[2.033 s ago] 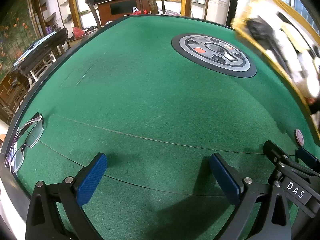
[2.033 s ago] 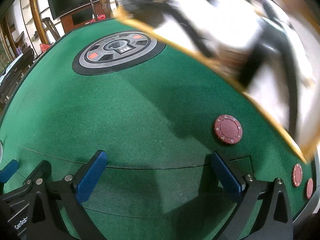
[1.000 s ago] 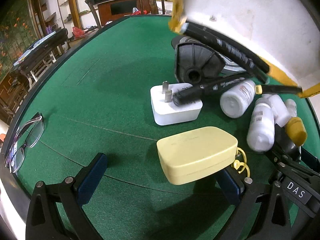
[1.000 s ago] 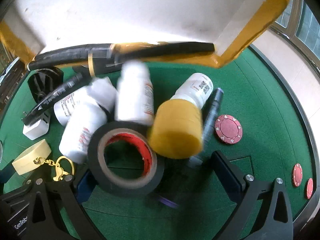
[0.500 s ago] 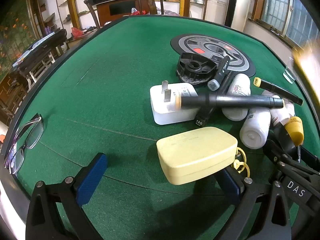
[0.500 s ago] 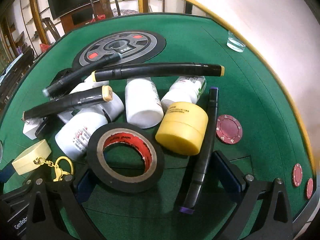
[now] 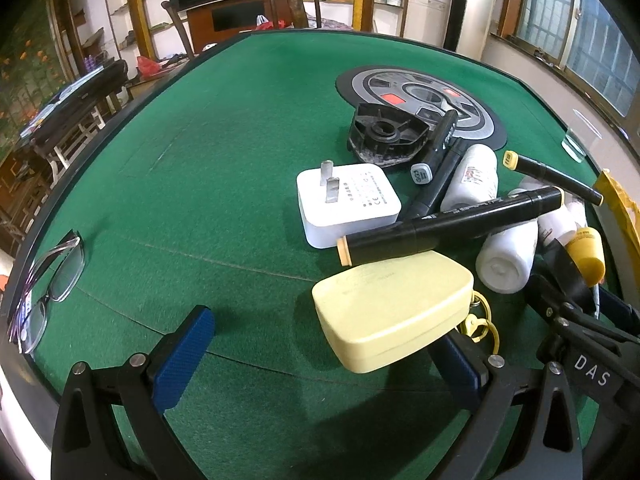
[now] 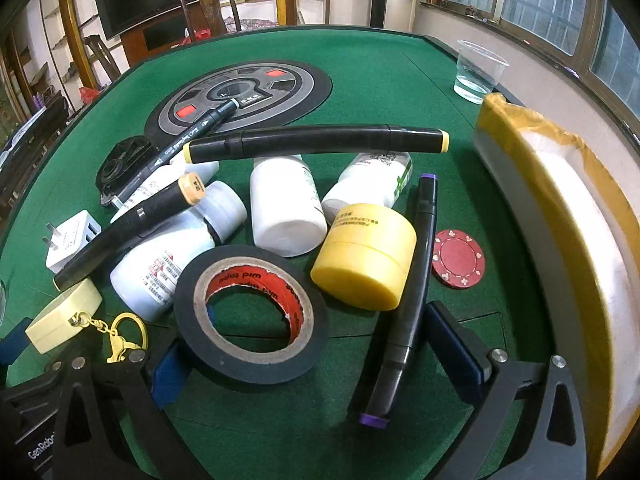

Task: Organize rigid objects
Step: 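Grasp the cream rectangular case with keyring using the left gripper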

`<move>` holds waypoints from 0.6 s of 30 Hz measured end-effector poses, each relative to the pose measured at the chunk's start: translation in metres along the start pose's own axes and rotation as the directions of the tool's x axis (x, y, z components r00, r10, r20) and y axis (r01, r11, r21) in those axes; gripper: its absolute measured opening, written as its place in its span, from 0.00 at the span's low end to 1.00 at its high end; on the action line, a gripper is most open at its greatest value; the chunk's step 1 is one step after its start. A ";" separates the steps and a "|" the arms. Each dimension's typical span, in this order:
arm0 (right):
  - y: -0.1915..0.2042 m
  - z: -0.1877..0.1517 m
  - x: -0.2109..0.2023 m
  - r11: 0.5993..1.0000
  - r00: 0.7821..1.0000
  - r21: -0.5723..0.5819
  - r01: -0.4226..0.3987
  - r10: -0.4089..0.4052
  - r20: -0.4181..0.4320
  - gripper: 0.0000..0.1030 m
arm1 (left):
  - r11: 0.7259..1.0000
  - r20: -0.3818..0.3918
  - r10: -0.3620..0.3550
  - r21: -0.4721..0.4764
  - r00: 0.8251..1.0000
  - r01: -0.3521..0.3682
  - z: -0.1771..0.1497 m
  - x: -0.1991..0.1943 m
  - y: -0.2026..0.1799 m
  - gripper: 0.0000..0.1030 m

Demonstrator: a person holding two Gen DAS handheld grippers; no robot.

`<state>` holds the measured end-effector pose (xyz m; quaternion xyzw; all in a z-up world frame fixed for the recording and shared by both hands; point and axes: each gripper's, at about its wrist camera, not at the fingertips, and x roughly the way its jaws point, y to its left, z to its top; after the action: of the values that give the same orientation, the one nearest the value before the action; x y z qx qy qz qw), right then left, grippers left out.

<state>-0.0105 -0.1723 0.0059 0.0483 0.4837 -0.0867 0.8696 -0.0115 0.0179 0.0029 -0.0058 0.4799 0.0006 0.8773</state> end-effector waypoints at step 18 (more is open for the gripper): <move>-0.001 0.009 0.002 0.990 0.994 -0.114 -0.078 0.068 -0.088 1.00 | 0.989 -0.035 -0.091 0.118 0.995 0.094 -0.007 -0.005 0.000 1.00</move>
<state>-0.0024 -0.1754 0.0092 0.0184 0.5219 -0.0240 0.8525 -0.0197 0.0183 0.0036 0.0244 0.4913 -0.0688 0.8679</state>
